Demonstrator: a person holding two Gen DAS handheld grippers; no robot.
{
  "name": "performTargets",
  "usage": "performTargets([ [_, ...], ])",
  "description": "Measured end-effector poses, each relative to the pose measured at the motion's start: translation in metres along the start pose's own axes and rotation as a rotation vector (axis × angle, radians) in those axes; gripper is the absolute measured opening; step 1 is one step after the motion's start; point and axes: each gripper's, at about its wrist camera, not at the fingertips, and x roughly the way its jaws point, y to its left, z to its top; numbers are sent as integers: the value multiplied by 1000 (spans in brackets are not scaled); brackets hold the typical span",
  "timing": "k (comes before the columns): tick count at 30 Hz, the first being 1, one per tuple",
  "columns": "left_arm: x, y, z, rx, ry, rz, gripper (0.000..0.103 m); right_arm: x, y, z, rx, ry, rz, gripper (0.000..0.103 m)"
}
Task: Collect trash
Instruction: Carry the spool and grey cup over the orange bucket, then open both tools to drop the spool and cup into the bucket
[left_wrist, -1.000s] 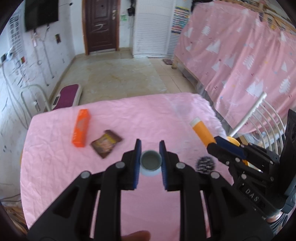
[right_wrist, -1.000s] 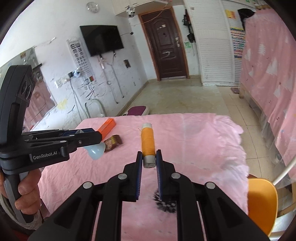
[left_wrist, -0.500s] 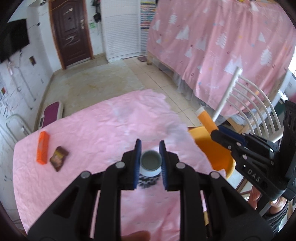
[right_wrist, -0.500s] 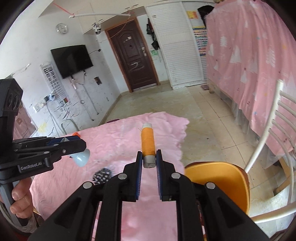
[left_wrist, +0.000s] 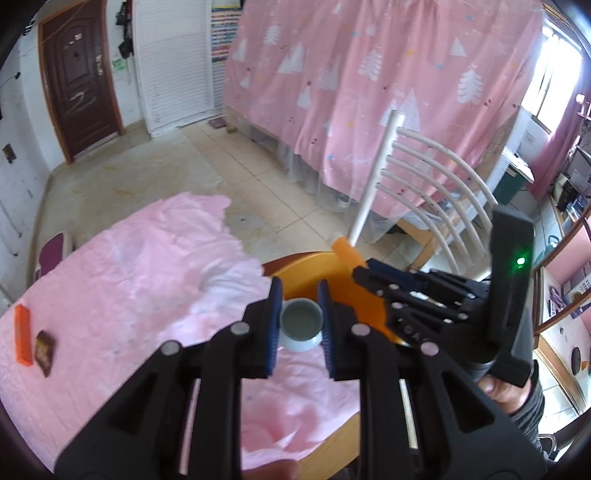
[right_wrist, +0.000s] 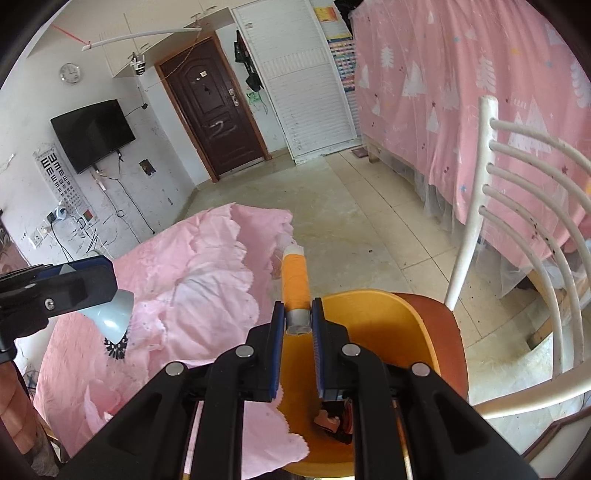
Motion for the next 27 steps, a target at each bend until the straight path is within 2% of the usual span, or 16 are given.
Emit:
performTargets([
  [10,26,-20,7,10,23,-56,18,16,-22,-9,76,54,-14,5],
  [11,29,-20,8,6,32,-58,20,17,-23,-9,79,55,-20,5],
  [12,32,-20,8,-1,40,-65,30,18,-25,-9,84,58,-27,5],
  [14,34,-19,9,-11,45,-72,42,21,-25,-9,89,66,-27,5],
  [22,34,-7,8,-43,52,-69,44,24,-18,-9,75,71,-36,6],
  [25,28,2,8,-59,44,-65,44,24,-11,-7,66,67,-41,11],
  [27,23,10,7,-71,39,-66,44,23,-7,-6,59,64,-47,21],
])
